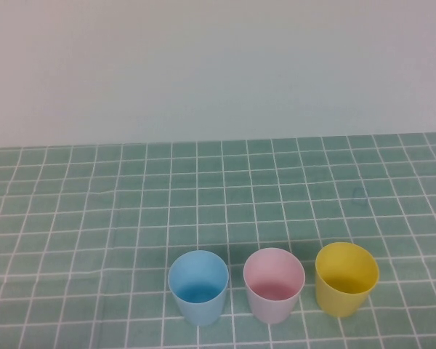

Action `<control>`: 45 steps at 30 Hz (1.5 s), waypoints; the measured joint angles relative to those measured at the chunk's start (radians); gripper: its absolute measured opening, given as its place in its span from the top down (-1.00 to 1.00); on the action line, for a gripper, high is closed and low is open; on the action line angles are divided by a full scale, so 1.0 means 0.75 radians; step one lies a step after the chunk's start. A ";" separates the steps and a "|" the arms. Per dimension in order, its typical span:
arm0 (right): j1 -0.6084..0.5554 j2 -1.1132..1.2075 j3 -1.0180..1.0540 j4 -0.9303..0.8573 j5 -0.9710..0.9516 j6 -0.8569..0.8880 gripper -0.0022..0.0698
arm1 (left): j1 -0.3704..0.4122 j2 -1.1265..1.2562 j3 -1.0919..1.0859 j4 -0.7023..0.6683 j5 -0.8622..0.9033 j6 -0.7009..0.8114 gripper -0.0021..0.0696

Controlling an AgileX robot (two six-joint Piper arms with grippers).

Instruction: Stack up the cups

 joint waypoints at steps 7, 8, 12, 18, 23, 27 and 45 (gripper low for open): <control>0.001 0.000 0.000 0.000 0.000 0.000 0.94 | 0.000 0.000 0.000 0.000 0.002 0.000 0.95; 0.001 0.000 0.000 0.000 0.000 0.000 0.94 | 0.000 0.000 0.000 0.000 0.002 0.000 0.95; 0.001 0.000 0.000 0.000 0.000 0.000 0.94 | 0.000 0.002 0.000 0.000 0.002 0.000 0.95; 0.001 0.000 0.000 0.000 0.000 0.000 0.94 | 0.000 0.002 0.000 0.000 0.002 0.000 0.95; 0.001 0.000 0.000 0.000 0.000 0.000 0.94 | 0.000 0.002 0.000 0.000 0.002 0.000 0.95; 0.001 0.000 0.000 0.000 0.000 0.000 0.94 | 0.000 0.002 0.000 0.000 0.002 0.000 0.95; 0.001 0.000 0.011 -0.068 -0.215 0.000 0.94 | 0.000 0.002 0.000 0.061 -0.171 0.000 0.95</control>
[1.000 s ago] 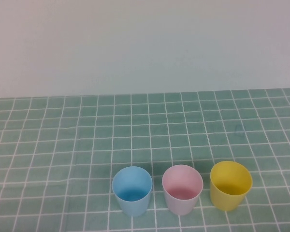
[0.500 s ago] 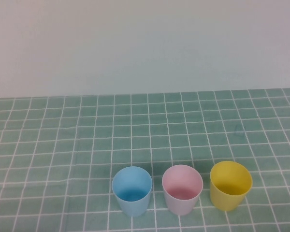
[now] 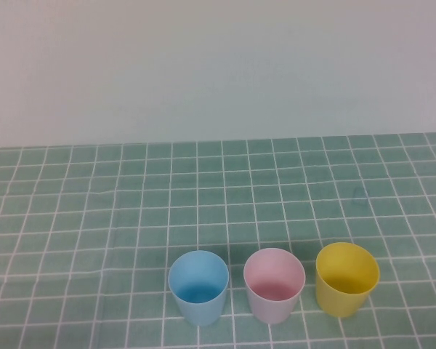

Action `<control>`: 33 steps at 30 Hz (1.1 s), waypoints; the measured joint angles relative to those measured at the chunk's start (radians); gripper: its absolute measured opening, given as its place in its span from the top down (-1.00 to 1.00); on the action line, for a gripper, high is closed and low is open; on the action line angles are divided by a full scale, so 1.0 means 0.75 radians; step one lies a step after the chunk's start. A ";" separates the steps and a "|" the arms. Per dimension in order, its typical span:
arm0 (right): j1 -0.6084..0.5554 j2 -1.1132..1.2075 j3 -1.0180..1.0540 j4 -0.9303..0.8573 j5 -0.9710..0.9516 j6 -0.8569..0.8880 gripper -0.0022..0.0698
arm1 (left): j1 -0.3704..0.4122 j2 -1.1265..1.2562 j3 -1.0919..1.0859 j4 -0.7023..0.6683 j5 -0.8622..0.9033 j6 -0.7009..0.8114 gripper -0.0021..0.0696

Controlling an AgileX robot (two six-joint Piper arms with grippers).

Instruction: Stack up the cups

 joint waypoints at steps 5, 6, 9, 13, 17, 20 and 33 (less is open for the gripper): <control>0.000 0.000 0.000 -0.039 -0.295 -0.037 0.94 | 0.000 0.000 0.000 0.000 -0.197 0.000 0.95; 0.000 0.000 0.000 -0.042 -0.364 -0.037 0.94 | 0.000 0.000 -0.002 0.000 -0.200 0.000 0.95; 0.000 0.000 0.000 -0.049 -0.569 -0.028 0.94 | 0.000 0.000 0.000 0.000 -0.193 0.000 0.95; 0.000 0.000 0.000 -0.049 -0.737 -0.011 0.94 | 0.000 0.000 0.000 0.000 -0.192 0.000 0.95; 0.000 0.000 0.000 -0.052 -0.868 -0.006 0.94 | 0.000 0.000 0.000 -0.014 -0.272 -0.003 0.95; 0.000 0.000 0.000 -0.057 -0.921 -0.006 0.94 | 0.000 0.000 0.000 -0.047 -0.287 -0.008 0.95; 0.000 0.000 -0.062 -0.122 -0.778 -0.069 0.94 | 0.000 0.000 -0.025 -0.065 -0.634 -0.357 0.95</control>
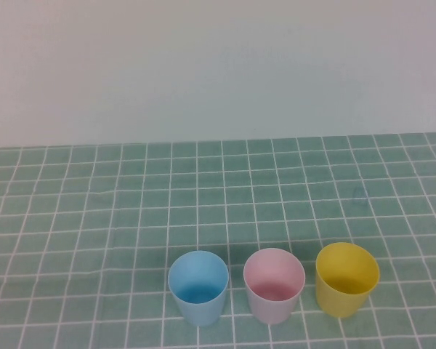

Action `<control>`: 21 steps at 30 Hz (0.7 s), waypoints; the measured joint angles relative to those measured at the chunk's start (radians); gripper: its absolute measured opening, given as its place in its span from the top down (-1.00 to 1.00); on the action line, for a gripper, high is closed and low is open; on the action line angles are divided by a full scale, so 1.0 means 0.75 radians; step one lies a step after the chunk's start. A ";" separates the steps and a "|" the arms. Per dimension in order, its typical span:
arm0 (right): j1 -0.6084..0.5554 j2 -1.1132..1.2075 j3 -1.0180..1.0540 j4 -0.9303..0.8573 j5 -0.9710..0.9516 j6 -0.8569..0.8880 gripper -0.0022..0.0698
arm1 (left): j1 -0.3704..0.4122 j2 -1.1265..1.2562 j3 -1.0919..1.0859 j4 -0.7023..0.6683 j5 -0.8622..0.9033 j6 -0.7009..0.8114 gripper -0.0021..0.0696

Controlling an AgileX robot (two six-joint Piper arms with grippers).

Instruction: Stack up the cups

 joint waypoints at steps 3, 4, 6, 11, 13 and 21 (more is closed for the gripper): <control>0.000 0.000 -0.097 -0.087 0.115 -0.024 0.94 | 0.000 0.000 -0.098 0.000 -0.017 0.000 0.95; 0.000 0.000 -0.125 -0.127 0.149 -0.029 0.94 | 0.000 0.000 -0.134 0.000 -0.017 0.000 0.95; 0.000 0.000 -0.192 -0.216 0.218 -0.048 0.94 | 0.000 0.000 -0.209 0.000 0.017 -0.030 0.95; 0.000 0.000 -0.321 -0.340 0.363 -0.069 0.94 | 0.000 0.047 -0.471 0.003 0.167 -0.139 0.95; 0.000 0.000 -0.346 -0.349 0.399 -0.074 0.94 | 0.000 0.082 -0.561 0.030 0.220 -0.139 0.95; 0.000 0.046 -0.360 -0.357 0.399 0.111 0.94 | 0.000 0.111 -0.614 0.006 0.007 -0.131 0.95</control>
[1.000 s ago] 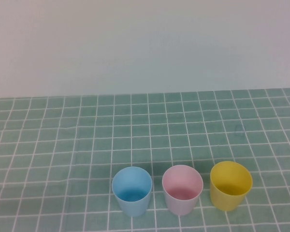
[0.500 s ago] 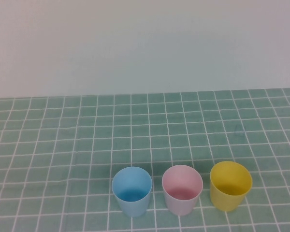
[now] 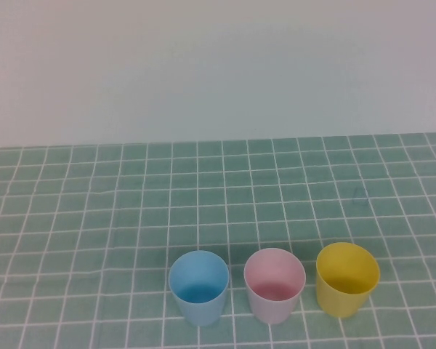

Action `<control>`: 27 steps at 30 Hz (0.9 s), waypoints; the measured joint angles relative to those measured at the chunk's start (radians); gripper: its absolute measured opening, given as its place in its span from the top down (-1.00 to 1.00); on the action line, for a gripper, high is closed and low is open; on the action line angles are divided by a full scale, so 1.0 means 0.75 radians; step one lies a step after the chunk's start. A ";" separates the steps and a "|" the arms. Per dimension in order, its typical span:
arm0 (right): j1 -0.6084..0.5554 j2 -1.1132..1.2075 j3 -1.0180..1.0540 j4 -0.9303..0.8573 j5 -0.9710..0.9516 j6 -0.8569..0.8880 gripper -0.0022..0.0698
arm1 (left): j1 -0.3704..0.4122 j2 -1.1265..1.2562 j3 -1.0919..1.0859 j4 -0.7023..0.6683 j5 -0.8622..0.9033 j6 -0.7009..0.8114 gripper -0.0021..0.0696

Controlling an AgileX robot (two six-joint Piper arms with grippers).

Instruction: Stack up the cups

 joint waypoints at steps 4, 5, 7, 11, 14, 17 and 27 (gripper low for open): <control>0.000 0.005 0.000 -0.008 -0.019 0.044 0.94 | 0.000 0.000 0.000 0.025 -0.045 0.011 0.95; 0.000 0.005 0.000 -0.010 -0.019 0.063 0.94 | 0.000 0.000 0.000 0.030 -0.026 0.011 0.95; 0.000 0.005 0.000 -0.010 0.014 0.087 0.94 | 0.000 0.000 0.000 0.032 0.056 0.011 0.95; 0.000 0.016 -0.002 -0.010 0.197 0.095 0.94 | 0.000 0.060 -0.042 0.025 0.507 0.011 0.95; 0.000 0.075 -0.002 -0.010 0.411 0.098 0.94 | 0.000 0.201 -0.120 0.025 0.921 0.017 0.95; 0.000 0.146 -0.002 0.000 0.574 0.098 0.94 | 0.000 0.339 -0.232 0.025 1.203 0.082 0.95; 0.014 0.387 -0.002 0.152 0.664 0.046 0.94 | 0.000 0.834 -0.291 -0.226 1.381 0.263 0.95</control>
